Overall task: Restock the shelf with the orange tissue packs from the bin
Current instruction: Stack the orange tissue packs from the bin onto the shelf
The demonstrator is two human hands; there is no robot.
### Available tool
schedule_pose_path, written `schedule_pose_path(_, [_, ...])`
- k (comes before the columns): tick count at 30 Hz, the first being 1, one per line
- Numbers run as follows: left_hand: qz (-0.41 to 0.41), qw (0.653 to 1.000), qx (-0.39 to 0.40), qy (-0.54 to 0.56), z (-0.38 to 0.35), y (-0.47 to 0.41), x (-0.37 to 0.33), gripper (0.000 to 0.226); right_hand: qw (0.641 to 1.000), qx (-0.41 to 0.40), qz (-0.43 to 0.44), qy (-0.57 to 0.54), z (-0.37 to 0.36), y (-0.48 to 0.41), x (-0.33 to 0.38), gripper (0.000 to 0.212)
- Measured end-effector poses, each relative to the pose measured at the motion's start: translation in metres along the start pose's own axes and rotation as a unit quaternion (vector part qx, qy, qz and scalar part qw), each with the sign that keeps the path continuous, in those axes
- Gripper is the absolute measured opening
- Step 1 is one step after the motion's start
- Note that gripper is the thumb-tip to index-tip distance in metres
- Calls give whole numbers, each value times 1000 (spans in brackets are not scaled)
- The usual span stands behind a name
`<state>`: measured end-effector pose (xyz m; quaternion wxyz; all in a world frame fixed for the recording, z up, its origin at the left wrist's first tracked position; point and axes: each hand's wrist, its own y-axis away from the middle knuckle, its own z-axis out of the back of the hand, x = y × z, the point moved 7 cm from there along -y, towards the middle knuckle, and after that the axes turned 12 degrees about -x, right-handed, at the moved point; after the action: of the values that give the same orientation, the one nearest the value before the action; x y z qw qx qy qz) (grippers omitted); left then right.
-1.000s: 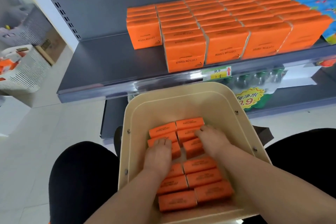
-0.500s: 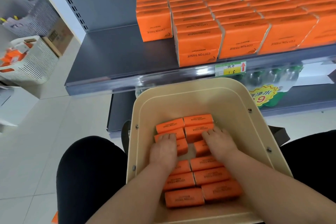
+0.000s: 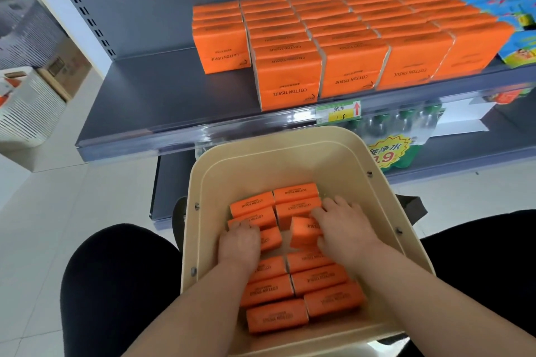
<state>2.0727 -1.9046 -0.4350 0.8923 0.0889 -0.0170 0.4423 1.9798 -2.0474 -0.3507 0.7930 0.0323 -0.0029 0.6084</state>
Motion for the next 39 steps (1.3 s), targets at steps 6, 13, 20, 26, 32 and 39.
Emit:
schedule_pose_path(6, [-23,999,-17,-28,2,-5,-6,26,997,11,9,-71,-14,3,-2,41])
schedule_pose_path(13, [-11,999,21,30,4,-7,-16,33,999,-2,20,-27,-21,-6,-1,40])
schedule_pose_path(20, [10,994,-30,103,46,-3,-13,38,999,-24,-5,-33,-1,-6,-7,36])
schedule_pose_path(26, [0,987,-106,121,111,-5,1,30,994,-100,-14,-36,55,2,-10,34])
schedule_pose_path(32, [24,960,-218,176,194,8,26,37,980,-196,16,9,122,2,2,44])
schedule_pose_path(39, [61,934,-299,184,278,5,59,42,951,-308,-6,21,205,-11,-6,45])
